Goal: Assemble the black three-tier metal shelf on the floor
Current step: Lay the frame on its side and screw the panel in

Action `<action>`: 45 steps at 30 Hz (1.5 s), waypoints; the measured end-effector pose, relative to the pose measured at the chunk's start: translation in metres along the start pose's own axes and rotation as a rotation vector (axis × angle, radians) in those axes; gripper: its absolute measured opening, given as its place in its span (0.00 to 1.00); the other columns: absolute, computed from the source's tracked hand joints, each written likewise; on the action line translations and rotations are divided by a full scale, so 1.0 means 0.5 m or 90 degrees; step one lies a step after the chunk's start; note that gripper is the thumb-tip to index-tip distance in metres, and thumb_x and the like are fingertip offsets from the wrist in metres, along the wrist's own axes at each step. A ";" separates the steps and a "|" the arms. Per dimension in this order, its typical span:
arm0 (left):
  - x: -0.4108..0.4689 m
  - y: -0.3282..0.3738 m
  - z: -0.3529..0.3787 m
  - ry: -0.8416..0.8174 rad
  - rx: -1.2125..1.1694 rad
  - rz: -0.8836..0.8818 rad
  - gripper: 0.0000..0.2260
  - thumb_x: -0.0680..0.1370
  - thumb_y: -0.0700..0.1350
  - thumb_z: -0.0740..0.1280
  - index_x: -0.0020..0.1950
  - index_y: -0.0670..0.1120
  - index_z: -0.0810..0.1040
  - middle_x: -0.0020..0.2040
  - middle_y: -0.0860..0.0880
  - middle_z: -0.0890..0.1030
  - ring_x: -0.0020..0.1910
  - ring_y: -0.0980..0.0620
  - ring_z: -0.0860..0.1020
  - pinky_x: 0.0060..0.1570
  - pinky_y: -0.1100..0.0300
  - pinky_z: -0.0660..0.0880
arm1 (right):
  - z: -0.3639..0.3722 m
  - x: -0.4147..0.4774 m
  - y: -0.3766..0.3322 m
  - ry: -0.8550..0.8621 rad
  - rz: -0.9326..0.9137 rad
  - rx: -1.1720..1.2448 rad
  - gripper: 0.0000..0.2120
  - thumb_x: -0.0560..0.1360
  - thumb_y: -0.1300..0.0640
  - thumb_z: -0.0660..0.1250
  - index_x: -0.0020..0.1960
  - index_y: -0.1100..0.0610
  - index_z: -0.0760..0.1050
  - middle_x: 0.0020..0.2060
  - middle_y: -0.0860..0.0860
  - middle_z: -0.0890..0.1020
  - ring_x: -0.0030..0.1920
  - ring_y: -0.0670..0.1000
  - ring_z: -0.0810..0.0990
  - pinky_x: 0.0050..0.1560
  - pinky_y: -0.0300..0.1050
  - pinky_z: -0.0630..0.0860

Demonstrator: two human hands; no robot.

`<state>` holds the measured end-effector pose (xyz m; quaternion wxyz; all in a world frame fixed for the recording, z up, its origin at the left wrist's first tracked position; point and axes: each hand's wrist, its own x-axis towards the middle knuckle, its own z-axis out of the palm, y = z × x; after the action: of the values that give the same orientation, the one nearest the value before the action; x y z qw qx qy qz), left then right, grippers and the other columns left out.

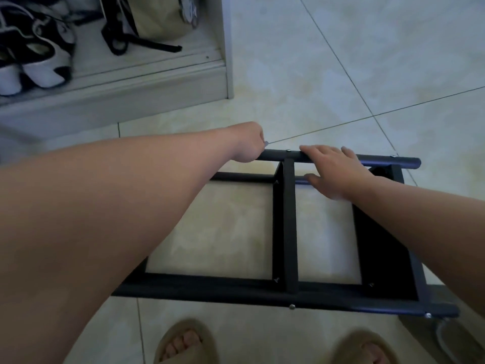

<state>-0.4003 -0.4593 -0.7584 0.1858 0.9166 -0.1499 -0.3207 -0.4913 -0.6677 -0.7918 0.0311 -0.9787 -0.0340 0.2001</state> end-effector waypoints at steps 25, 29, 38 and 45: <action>-0.497 0.066 -0.020 0.036 0.029 -0.053 0.13 0.85 0.43 0.54 0.66 0.40 0.70 0.60 0.41 0.77 0.51 0.45 0.72 0.48 0.55 0.66 | -0.131 -0.423 -0.180 0.170 -0.029 -0.185 0.14 0.83 0.44 0.60 0.63 0.51 0.72 0.57 0.49 0.74 0.55 0.54 0.73 0.36 0.46 0.67; -0.573 0.050 0.062 0.084 0.038 -0.092 0.09 0.84 0.43 0.54 0.63 0.44 0.67 0.49 0.46 0.79 0.48 0.44 0.76 0.54 0.51 0.68 | -0.094 -0.498 -0.214 0.152 -0.022 -0.176 0.12 0.84 0.48 0.60 0.63 0.53 0.72 0.56 0.50 0.73 0.54 0.54 0.72 0.34 0.46 0.65; -0.694 0.056 0.221 0.158 -0.055 -0.122 0.10 0.84 0.42 0.53 0.63 0.47 0.68 0.44 0.50 0.76 0.45 0.45 0.69 0.50 0.52 0.64 | -0.008 -0.638 -0.243 0.086 -0.002 -0.152 0.12 0.84 0.50 0.60 0.64 0.53 0.70 0.61 0.51 0.73 0.58 0.56 0.72 0.36 0.47 0.66; -0.719 0.069 0.261 0.125 -0.066 -0.136 0.09 0.83 0.43 0.53 0.60 0.48 0.68 0.42 0.52 0.76 0.42 0.48 0.70 0.51 0.52 0.64 | 0.016 -0.707 -0.238 0.054 0.001 -0.144 0.14 0.83 0.46 0.62 0.63 0.53 0.71 0.59 0.50 0.74 0.57 0.55 0.74 0.37 0.47 0.65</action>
<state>-0.7590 -0.3801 -0.6469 0.2116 0.9435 -0.0161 -0.2544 -0.8252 -0.5765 -0.6527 -0.0781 -0.9836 -0.0545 0.1533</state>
